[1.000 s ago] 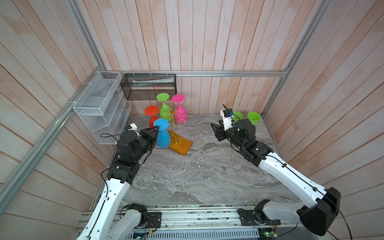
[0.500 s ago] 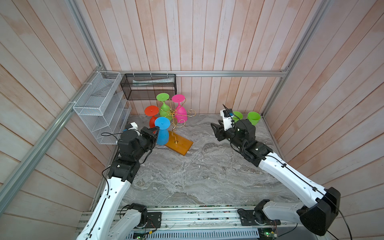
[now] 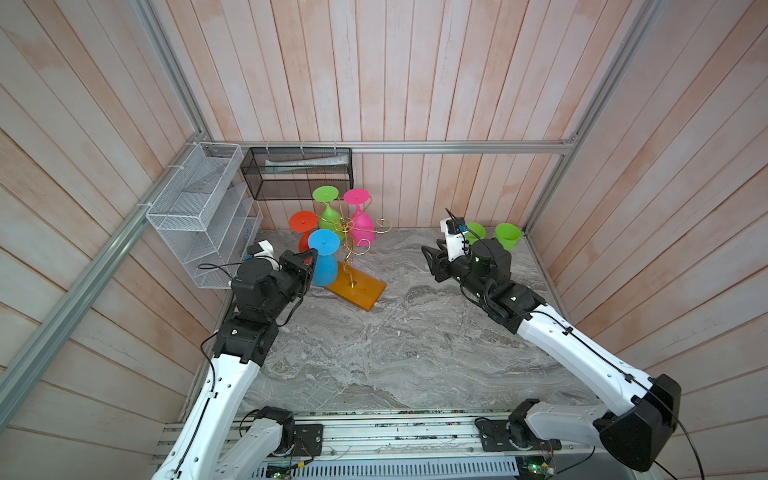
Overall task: Take the wine glass off the wine glass rack
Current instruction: 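Close the left gripper on the blue glass foot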
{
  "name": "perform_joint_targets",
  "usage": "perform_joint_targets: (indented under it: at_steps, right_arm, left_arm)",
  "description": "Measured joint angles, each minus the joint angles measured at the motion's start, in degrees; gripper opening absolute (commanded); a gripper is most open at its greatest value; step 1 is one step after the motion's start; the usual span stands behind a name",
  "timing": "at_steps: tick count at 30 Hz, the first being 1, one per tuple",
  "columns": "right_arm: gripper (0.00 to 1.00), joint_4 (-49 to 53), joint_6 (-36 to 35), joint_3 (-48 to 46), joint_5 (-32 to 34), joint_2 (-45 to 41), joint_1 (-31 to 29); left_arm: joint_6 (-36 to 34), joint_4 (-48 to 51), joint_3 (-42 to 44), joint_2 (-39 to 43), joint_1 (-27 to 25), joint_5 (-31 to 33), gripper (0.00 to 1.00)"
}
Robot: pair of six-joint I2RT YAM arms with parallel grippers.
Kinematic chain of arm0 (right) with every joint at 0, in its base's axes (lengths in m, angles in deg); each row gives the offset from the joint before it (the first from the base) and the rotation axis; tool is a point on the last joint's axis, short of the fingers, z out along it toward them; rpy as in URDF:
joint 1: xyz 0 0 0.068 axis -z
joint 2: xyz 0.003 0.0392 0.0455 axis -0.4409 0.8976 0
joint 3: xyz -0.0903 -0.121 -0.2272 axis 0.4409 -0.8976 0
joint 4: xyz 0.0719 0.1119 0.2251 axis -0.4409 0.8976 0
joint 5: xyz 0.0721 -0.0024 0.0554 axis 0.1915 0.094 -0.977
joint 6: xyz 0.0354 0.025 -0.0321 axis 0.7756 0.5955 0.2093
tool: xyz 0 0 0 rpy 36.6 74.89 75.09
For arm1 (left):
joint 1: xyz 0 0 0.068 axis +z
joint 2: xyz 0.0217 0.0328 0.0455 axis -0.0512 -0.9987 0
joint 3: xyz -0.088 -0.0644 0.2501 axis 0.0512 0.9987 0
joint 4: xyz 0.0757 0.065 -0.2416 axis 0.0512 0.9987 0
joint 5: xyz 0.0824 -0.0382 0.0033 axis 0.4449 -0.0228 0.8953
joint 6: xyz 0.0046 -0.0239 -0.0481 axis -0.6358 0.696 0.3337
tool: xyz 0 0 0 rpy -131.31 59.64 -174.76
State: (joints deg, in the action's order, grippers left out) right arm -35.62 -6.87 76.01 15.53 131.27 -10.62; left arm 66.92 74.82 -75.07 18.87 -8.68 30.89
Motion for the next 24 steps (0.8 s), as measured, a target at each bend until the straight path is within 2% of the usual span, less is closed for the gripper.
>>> perform_joint_targets:
  at_steps: [11, 24]
  right_arm:
    - [0.48, 0.02, 0.00, 0.00, -0.02, 0.00, 0.00]
    - [0.47, 0.02, 0.00, 0.00, -0.02, 0.04, 0.00]
  left_arm:
    - [-0.28, 1.07, -1.14, 0.13, 0.70, 0.00, 0.00]
    - [-1.90, 2.80, -1.18, -0.46, 6.08, -3.08, 0.00]
